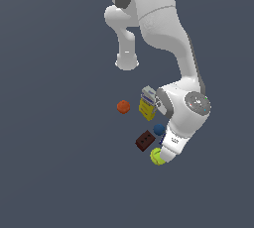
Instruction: Pick up a designated object from a clutter of objects.
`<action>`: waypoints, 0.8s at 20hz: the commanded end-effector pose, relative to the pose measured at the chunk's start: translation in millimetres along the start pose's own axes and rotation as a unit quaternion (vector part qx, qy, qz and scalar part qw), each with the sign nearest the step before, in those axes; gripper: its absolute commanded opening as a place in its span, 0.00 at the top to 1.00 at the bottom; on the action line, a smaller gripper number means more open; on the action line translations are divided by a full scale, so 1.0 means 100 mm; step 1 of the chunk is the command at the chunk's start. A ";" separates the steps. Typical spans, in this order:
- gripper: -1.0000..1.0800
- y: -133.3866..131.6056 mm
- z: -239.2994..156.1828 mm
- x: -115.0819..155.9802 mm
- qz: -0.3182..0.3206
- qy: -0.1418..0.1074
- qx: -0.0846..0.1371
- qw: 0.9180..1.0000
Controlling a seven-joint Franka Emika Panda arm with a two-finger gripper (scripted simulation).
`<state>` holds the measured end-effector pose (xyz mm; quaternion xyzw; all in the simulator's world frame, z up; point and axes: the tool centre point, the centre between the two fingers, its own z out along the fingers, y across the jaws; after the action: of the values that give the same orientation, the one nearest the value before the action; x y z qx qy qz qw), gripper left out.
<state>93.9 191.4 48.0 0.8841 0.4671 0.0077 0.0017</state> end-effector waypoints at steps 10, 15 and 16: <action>1.00 0.40 -0.93 -0.65 0.000 -0.001 0.000 1.000; 1.00 0.62 -1.43 -0.99 0.000 -0.002 0.002 1.000; 1.00 0.66 -1.53 -1.06 0.000 -0.002 0.002 1.000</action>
<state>87.5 78.4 184.6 0.8844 0.4666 0.0053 0.0014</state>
